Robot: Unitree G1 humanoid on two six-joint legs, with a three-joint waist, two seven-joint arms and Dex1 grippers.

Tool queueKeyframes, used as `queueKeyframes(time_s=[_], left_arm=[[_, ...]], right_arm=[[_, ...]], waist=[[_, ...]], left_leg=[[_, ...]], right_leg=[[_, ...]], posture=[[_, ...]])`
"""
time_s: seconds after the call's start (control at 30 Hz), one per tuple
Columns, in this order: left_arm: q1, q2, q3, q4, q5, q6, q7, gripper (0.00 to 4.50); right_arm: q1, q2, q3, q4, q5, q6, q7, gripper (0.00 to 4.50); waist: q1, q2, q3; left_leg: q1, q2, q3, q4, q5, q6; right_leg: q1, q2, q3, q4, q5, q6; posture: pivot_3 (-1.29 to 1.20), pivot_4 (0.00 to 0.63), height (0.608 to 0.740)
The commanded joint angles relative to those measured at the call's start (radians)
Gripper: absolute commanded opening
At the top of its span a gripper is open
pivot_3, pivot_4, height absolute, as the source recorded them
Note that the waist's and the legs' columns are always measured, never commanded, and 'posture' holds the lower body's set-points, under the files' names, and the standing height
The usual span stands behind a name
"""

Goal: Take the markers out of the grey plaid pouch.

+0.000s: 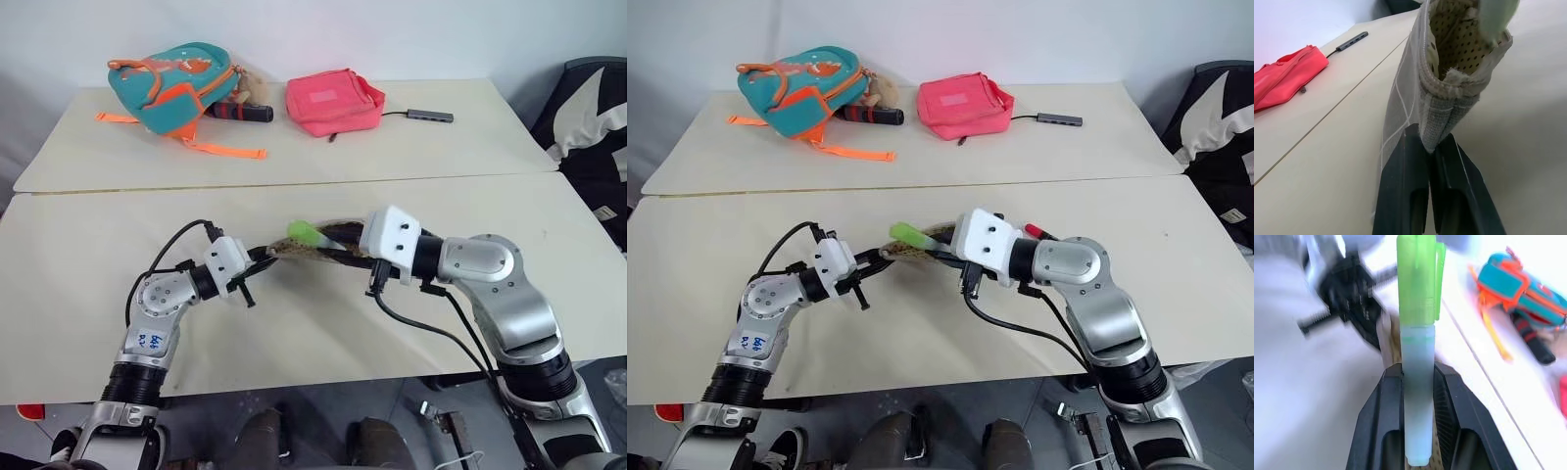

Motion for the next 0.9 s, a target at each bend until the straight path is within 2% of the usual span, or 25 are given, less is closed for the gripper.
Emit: queueKeyframes(time_s=[0.03, 0.2, 0.27, 0.33, 0.5, 0.7, 0.77, 0.8, 0.9], left_arm=[[0.007, 0.034, 0.036, -0.013, -0.016, -0.020, -0.005, 0.00], [0.023, 0.095, 0.083, 0.015, -0.026, -0.048, -0.013, 0.00], [0.025, 0.112, 0.101, 0.026, -0.034, -0.054, -0.013, 0.00], [0.025, 0.115, 0.115, 0.036, -0.048, -0.065, -0.020, 0.00], [0.022, 0.098, 0.099, 0.029, -0.045, -0.077, -0.026, 0.00], [0.035, 0.088, 0.092, 0.009, -0.044, -0.072, -0.024, 0.00], [0.044, 0.087, 0.090, 0.002, -0.043, -0.074, -0.023, 0.00], [0.046, 0.087, 0.090, 0.000, -0.043, -0.074, -0.023, 0.00], [0.048, 0.089, 0.092, 0.000, -0.046, -0.070, -0.024, 0.00]], right_arm=[[-0.052, -0.041, -0.116, -0.031, 0.096, 0.141, -0.037, 0.44], [-0.013, -0.279, -0.177, 0.017, 0.117, 0.273, 0.023, 0.44], [0.033, -0.370, -0.180, 0.031, 0.122, 0.275, 0.067, 0.44], [0.086, -0.454, -0.139, 0.078, 0.059, 0.226, 0.076, 0.44], [0.140, -0.481, 0.012, 0.252, -0.136, 0.052, -0.010, 0.44], [0.122, -0.438, 0.042, 0.344, -0.182, 0.001, -0.042, 0.44], [0.109, -0.413, 0.034, 0.359, -0.177, -0.001, -0.058, 1.17], [0.101, -0.398, 0.027, 0.360, -0.172, 0.006, -0.066, 1.34], [0.089, -0.367, 0.007, 0.343, -0.151, 0.023, -0.064, 2.32]], waist=[[0.000, 0.000, 0.000], [0.008, 0.000, 0.000], [0.011, 0.000, 0.000], [0.013, 0.000, 0.000], [0.015, 0.000, 0.000], [0.020, 0.000, 0.000], [0.021, 0.000, 0.000], [0.023, 0.000, 0.000], [0.021, 0.000, 0.000]], left_leg=[[0.000, 0.000, 0.000, 0.000, 0.000, 0.000], [0.000, -0.001, -0.001, 0.000, -0.001, 0.001], [-0.001, -0.001, -0.001, 0.000, -0.001, 0.001], [-0.001, -0.001, 0.000, 0.000, -0.001, 0.001], [-0.001, -0.001, 0.003, 0.000, -0.001, 0.001], [0.000, 0.000, 0.003, 0.001, -0.001, 0.001], [0.000, 0.000, 0.003, 0.002, -0.001, 0.001], [0.000, 0.000, 0.003, 0.002, -0.001, 0.002], [-0.001, -0.001, 0.003, 0.002, -0.001, 0.002]], right_leg=[[0.000, 0.000, 0.000, 0.000, 0.000, 0.000], [0.000, -0.005, 0.000, -0.003, 0.000, 0.000], [0.000, -0.006, 0.000, -0.005, 0.000, 0.000], [0.000, -0.006, 0.000, -0.006, 0.000, 0.000], [0.000, -0.006, -0.001, -0.007, 0.000, 0.001], [0.001, -0.006, -0.003, -0.006, 0.001, 0.001], [0.001, -0.006, -0.003, -0.006, 0.001, 0.001], [0.001, -0.006, -0.003, -0.006, 0.001, 0.001], [0.000, -0.006, -0.002, -0.006, 0.001, 0.001]], posture=[[0.00, 0.150, 0.740], [0.00, 0.150, 0.740], [0.00, 0.150, 0.740], [0.00, 0.150, 0.740], [0.00, 0.150, 0.740], [0.00, 0.150, 0.740], [0.00, 0.150, 0.740], [0.00, 0.150, 0.740], [0.00, 0.150, 0.740]])
